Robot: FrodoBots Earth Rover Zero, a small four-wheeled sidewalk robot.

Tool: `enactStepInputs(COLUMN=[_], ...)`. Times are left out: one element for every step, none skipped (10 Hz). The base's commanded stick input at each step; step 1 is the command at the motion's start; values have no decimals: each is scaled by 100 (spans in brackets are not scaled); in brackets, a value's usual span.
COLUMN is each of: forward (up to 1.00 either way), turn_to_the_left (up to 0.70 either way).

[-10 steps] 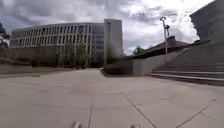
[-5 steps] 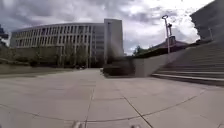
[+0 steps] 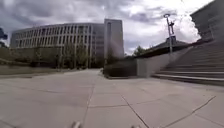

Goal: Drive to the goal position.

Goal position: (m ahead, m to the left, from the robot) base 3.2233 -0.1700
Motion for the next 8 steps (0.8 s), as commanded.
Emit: enactStepInputs(forward=[70,70,70,70,70,70,70,70], turn_to_the_left=[0,0,0,2,10,18,24,3])
